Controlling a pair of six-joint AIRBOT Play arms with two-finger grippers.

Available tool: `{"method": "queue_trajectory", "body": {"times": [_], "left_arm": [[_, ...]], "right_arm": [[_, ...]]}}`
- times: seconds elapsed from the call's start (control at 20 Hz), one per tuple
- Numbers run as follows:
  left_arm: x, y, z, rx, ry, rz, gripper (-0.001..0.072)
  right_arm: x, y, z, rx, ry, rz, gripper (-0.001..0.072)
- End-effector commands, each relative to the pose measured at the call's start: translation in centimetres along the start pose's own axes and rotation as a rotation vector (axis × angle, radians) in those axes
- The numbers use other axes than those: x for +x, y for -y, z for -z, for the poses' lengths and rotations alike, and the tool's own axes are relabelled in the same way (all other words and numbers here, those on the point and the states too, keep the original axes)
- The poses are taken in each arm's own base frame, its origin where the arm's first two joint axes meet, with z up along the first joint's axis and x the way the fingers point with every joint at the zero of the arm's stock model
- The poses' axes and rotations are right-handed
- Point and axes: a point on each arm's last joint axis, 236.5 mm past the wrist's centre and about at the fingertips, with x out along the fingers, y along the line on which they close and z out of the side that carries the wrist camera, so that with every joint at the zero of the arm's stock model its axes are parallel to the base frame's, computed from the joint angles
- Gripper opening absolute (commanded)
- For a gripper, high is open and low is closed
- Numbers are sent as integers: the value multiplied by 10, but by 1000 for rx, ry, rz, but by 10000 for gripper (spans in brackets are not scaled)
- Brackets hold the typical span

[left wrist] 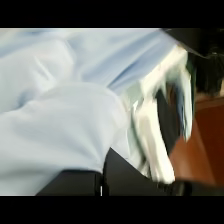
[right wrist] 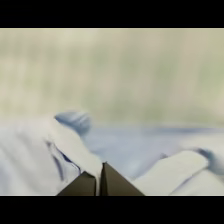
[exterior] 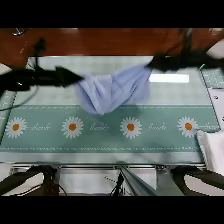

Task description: Fold the shirts.

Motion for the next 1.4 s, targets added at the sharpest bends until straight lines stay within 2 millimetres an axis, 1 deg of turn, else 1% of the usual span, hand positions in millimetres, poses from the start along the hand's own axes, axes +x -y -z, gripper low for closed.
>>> {"method": "queue_trajectory", "body": {"times": [0.0, 0.05, 0.1, 0.15, 0.2, 0.25, 0.35, 0.4, 0.45, 0.55, 0.6, 0.65, 0.7, 0.75, 0.85, 0.9, 1.0, 1.05, 1.15, 1.2, 1.3, 1.35], "left_arm": [[-85, 124, -95, 327, 342, 3, 21], [-108, 161, -104, 420, 411, -6, 21], [-133, 198, -108, 527, 479, -33, 21], [-156, 227, -106, 609, 534, -88, 21], [-177, 246, -100, 673, 579, -168, 21], [-195, 259, -91, 717, 621, -254, 21], [-225, 276, -68, 804, 692, -443, 21], [-235, 284, -50, 835, 710, -528, 22], [-241, 289, -33, 847, 712, -584, 21], [-239, 297, 3, 859, 688, -616, 22], [-234, 296, 17, 861, 672, -611, 21], [-230, 289, 26, 848, 657, -608, 22], [-225, 275, 33, 815, 632, -609, 22], [-219, 254, 38, 764, 602, -607, 22], [-202, 199, 45, 620, 527, -594, 22], [-191, 170, 50, 540, 487, -573, 22], [-162, 107, 61, 371, 399, -500, 22], [-147, 79, 67, 313, 362, -464, 22], [-119, 16, 78, 212, 297, -444, 22], [-106, -14, 82, 156, 269, -448, 22], [-79, -60, 81, 111, 204, -465, 22], [-66, -78, 76, 82, 183, -473, 22]], "right_arm": [[-153, -99, -101, -284, 328, 26, 22], [-187, -124, -103, -354, 386, 39, 22], [-219, -145, -97, -403, 439, 48, 22], [-243, -161, -84, -445, 472, 58, 22], [-265, -171, -69, -478, 496, 80, 22], [-287, -179, -52, -502, 525, 107, 22], [-323, -190, -19, -542, 579, 154, 22], [-338, -194, -3, -555, 604, 173, 23], [-350, -199, 11, -566, 621, 182, 22], [-363, -205, 40, -579, 610, 191, 23], [-364, -205, 51, -569, 590, 186, 23], [-359, -203, 59, -557, 560, 178, 23], [-349, -196, 65, -540, 514, 177, 23], [-337, -186, 71, -517, 458, 182, 23], [-302, -157, 78, -446, 340, 188, 23], [-280, -139, 81, -403, 285, 187, 23], [-230, -101, 78, -308, 219, 179, 23], [-202, -80, 76, -270, 184, 175, 23], [-148, -35, 71, -185, 108, 190, 23], [-121, -12, 66, -149, 67, 200, 22], [-66, 19, 46, -77, 40, 165, 23], [-39, 34, 36, -23, 32, 143, 23]]}}
